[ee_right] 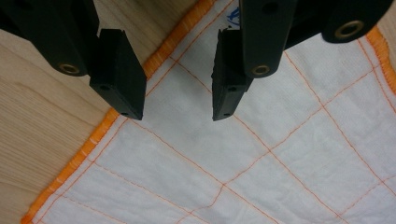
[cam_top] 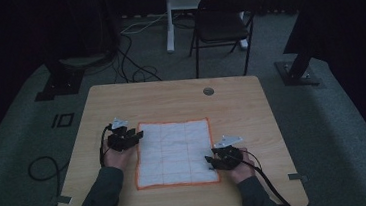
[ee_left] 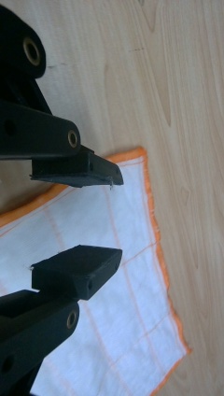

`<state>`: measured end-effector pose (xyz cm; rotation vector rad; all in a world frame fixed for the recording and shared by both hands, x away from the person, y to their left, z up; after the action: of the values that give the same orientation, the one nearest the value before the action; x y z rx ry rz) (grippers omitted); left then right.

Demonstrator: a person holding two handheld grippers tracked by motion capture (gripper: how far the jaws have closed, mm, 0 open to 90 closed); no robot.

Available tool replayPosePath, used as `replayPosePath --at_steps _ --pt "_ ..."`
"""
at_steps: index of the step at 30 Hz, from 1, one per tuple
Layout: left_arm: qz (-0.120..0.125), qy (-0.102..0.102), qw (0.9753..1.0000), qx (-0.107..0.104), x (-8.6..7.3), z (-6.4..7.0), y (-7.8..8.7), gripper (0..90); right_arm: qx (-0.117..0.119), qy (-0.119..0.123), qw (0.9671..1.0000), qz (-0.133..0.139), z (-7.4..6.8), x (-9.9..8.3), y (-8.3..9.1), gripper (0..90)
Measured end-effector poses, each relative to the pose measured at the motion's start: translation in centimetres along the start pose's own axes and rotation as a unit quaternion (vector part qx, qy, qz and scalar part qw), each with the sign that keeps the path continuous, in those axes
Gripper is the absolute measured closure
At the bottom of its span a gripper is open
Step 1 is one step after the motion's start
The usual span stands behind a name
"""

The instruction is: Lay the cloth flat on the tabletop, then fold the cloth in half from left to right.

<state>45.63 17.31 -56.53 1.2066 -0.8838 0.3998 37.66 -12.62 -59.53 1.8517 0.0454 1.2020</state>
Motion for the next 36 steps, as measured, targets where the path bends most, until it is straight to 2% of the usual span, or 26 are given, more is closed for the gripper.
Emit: replayPosePath --at_steps 5,6,9,14,16,20,26,31,34,36 --pt "0.009 0.001 1.0000 -0.001 -0.7 0.3 1.3 57.6 0.000 -0.001 1.0000 0.001 0.0 0.0 0.1 55.0" --pt "0.014 0.007 0.9999 -0.003 -1.2 0.5 2.1 57.6 0.000 0.000 1.0000 0.001 0.0 0.0 0.1 55.0" --pt "0.018 0.014 0.9997 -0.002 -2.1 0.7 3.1 56.9 -0.002 -0.001 1.0000 0.004 0.1 0.1 0.2 55.0" --pt "0.013 0.022 0.9997 0.002 -3.7 1.4 4.2 55.8 -0.004 -0.005 1.0000 0.004 0.3 0.0 0.2 55.0" --pt "0.011 0.022 0.9997 -0.003 -4.2 1.9 4.4 55.8 -0.004 -0.006 1.0000 0.006 0.4 0.0 0.2 54.9" --pt "0.005 0.010 0.9999 0.005 -5.4 2.8 4.2 55.7 -0.006 -0.006 0.9999 0.007 0.5 0.0 0.3 54.9" --pt "-0.010 -0.005 0.9993 0.036 -6.6 3.1 3.5 54.1 -0.012 -0.006 0.9999 0.009 0.4 -0.1 0.5 54.9" --pt "-0.013 -0.006 0.9987 0.049 -6.7 2.8 2.8 52.6 -0.015 -0.002 0.9998 0.009 0.4 -0.2 0.5 54.9" --pt "-0.021 -0.002 0.9986 0.048 -6.7 2.6 2.2 52.7 -0.016 -0.004 0.9998 0.009 0.5 -0.2 0.5 54.9" --pt "-0.020 -0.006 0.9985 0.051 -6.6 2.6 1.8 52.8 -0.016 -0.004 0.9998 0.008 0.5 -0.2 0.4 55.0"
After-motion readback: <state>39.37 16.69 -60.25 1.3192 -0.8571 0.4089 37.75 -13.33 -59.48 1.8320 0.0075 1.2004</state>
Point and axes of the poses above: each handheld gripper's, and its own axes: y roughly backward along the jaws, x roughly out of its top, z roughly to its right, the point moved 9 cm from there along -y, roughly forward along the jaws, and after that the axes turned 7 degrees about x, right-handed, at the moved point
